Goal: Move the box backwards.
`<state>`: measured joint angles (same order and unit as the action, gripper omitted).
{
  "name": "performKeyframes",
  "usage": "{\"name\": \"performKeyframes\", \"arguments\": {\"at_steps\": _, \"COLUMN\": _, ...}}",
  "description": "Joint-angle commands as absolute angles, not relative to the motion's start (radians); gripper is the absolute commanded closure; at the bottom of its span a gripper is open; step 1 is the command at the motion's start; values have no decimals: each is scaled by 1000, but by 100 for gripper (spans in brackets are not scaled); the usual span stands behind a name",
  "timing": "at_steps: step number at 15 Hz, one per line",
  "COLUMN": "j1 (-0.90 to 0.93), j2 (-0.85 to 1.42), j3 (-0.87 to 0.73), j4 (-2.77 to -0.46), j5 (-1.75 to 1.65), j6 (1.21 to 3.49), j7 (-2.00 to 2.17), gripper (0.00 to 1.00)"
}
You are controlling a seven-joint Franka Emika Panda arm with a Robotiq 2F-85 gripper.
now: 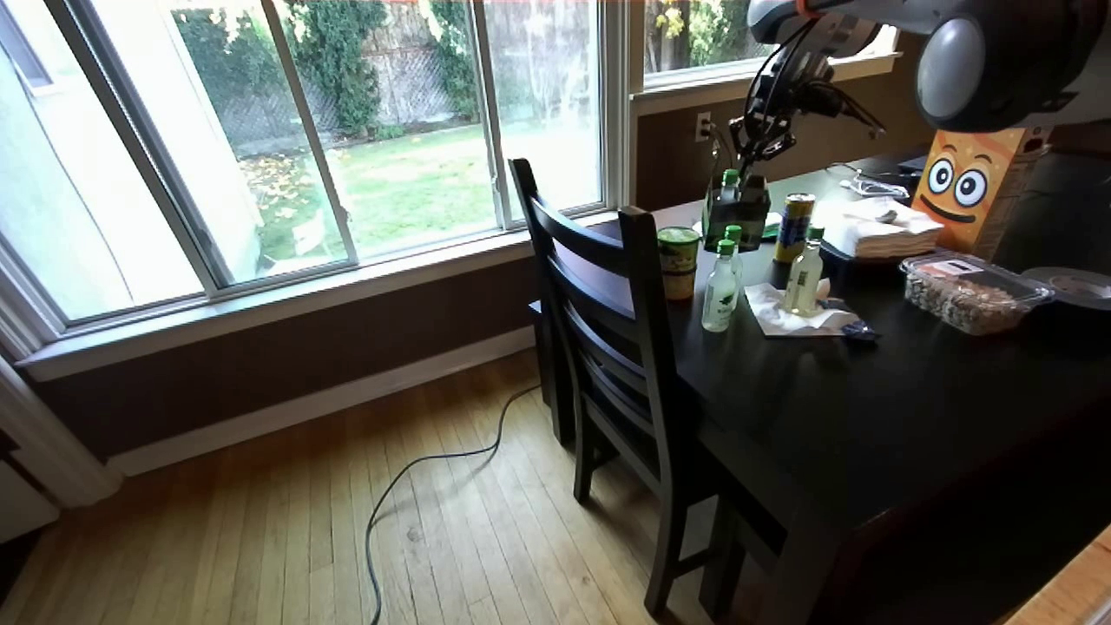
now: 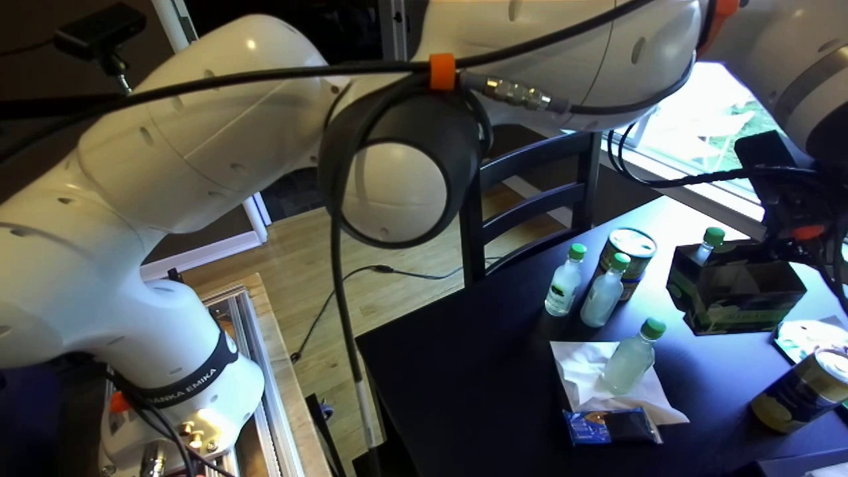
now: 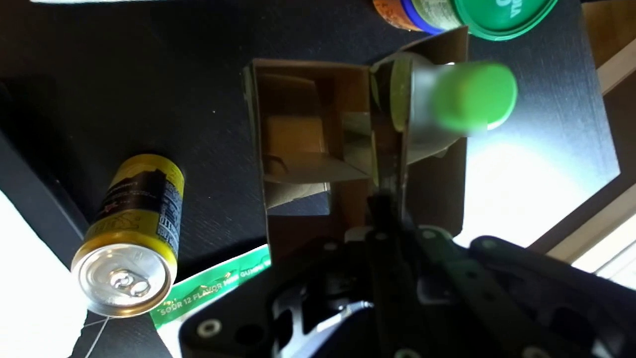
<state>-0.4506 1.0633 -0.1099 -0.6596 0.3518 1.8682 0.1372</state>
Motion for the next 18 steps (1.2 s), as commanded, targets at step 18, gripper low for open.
{"name": "performKeyframes", "arguments": {"at_steps": 18, "j1": -529, "j2": 1250, "j3": 18, "j4": -401, "j5": 337, "j6": 1809, "j7": 380, "gripper": 97}}
